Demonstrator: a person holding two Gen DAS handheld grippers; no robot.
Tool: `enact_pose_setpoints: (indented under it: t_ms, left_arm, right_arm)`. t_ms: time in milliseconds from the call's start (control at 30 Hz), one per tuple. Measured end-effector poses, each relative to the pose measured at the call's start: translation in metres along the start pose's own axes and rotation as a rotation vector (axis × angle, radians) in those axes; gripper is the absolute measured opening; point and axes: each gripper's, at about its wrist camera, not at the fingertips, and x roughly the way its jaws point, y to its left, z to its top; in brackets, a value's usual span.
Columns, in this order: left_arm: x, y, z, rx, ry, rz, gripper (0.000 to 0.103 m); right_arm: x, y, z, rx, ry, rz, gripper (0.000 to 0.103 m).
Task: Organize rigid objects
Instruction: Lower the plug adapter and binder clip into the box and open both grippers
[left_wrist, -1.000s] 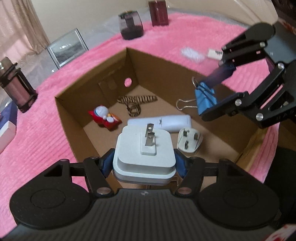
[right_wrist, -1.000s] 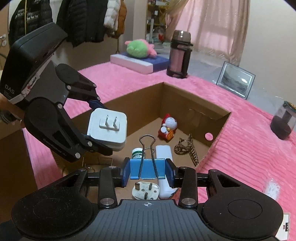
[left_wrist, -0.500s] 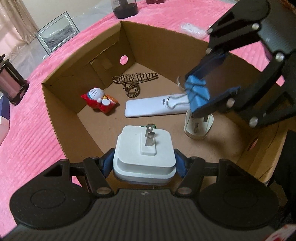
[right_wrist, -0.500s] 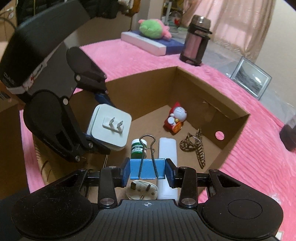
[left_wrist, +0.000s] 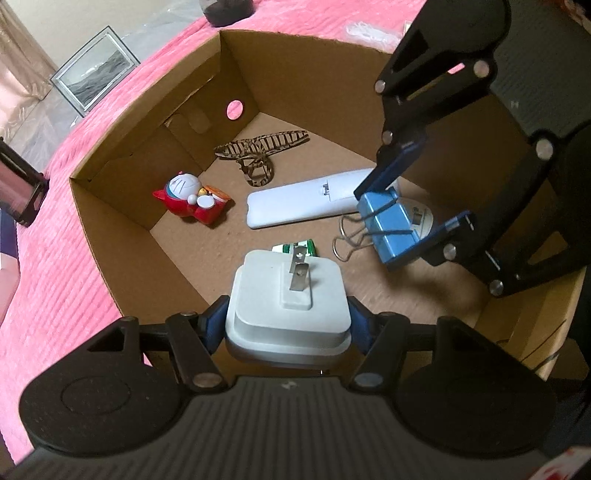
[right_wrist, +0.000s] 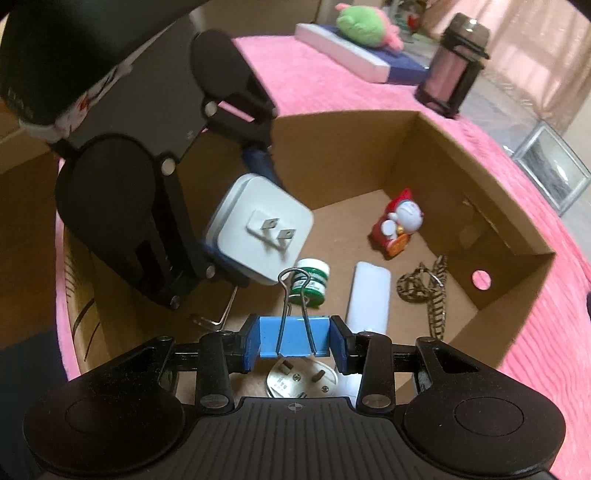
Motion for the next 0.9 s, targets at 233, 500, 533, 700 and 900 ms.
enact_pose_setpoints:
  t_ms: [233,500,533,700,900]
  left_arm:
    - [0.004,-0.008,0.002,0.088,0.025,0.027,0.062]
    - [0.011,-0.009,0.002,0.099,0.041,0.011,0.062]
    - [0.012,-0.008,0.002,0.096,0.040,0.007,0.062]
    - [0.013,-0.007,0.002,0.082,0.034,-0.005,0.061]
    - [0.012,-0.008,0.002,0.080,0.034,-0.001,0.061]
  right_arm:
    - [0.011,0.007,0.000,-0.056,0.050,0.027,0.036]
    - [0.017,0.004,0.002,-0.069,0.087,0.053,0.036]
    - [0.017,0.004,0.002,-0.074,0.087,0.050,0.036]
    - [0.017,0.004,0.002,-0.082,0.074,0.053,0.036]
    - [0.011,0.005,-0.001,-0.065,0.037,0.035,0.036]
